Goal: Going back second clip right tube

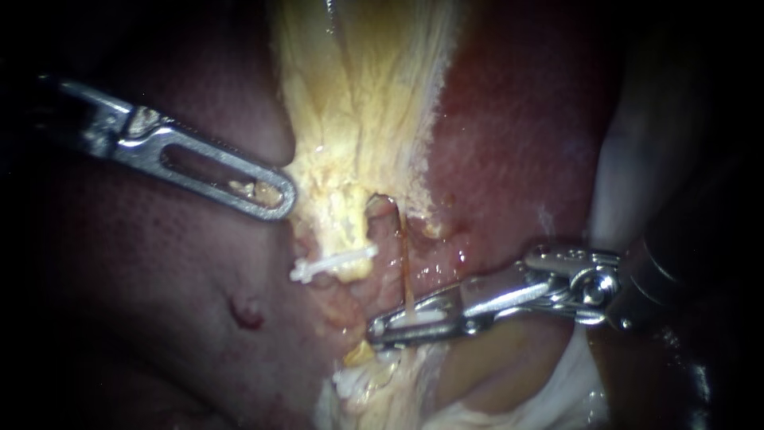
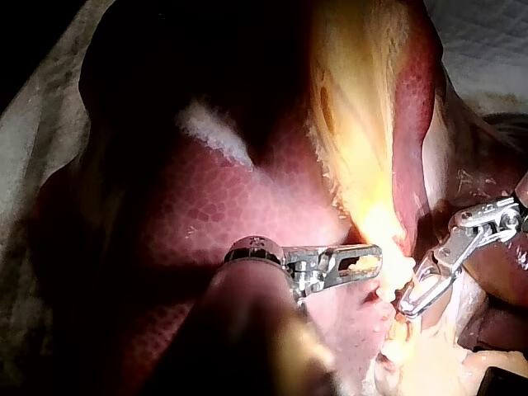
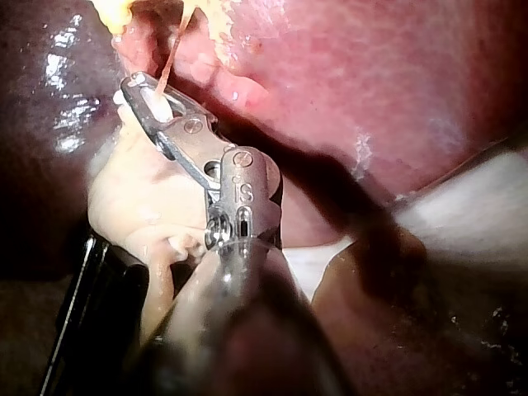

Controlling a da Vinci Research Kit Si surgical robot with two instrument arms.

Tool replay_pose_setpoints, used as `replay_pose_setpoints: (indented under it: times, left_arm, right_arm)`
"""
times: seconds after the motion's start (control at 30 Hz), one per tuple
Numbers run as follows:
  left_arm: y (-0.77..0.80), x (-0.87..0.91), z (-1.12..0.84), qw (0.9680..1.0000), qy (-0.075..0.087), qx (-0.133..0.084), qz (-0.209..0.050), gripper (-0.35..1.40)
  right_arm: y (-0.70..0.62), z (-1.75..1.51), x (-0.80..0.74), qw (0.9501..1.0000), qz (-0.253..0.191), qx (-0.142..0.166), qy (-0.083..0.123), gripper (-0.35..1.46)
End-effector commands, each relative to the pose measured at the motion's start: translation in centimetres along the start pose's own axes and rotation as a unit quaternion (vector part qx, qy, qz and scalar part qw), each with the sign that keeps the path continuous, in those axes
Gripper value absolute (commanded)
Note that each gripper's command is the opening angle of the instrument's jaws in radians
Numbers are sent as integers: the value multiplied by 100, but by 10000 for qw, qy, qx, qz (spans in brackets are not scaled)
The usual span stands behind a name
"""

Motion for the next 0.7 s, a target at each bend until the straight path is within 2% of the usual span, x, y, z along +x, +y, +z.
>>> replay_pose_setpoints:
  times: [0.03, 0.3, 0.33, 0.43, 0.47, 0.53, 0.7]
  left_arm:
    - [-1, 0, -1, 10000, 2, 1, -3, -35]
    - [-9, 0, -3, 10000, -13, 10, -42, -35]
    - [-9, 0, -3, 10000, -13, 10, -43, -35]
    - [-9, 0, -4, 10000, -12, 11, -42, -35]
    - [-9, 0, -4, 10000, -12, 11, -42, -35]
    - [-9, 0, -4, 10000, -11, 11, -41, -35]
    - [-8, 0, -4, 10000, -10, 12, -40, -35]
  right_arm:
    - [0, 0, 0, 10000, 0, 1, -1, -35]
    - [-6, 0, 6, 10000, 11, 35, 42, -35]
    - [-7, 1, 5, 10000, 7, 60, 78, -27]
    - [-7, 3, 7, 9999, -53, 78, 118, 24]
    - [-6, 5, 8, 9998, -111, 92, 126, 32]
    - [-5, 8, 9, 9995, -230, 7, 206, 42]
    - [-3, 10, 7, 9985, -500, -46, 224, 45]
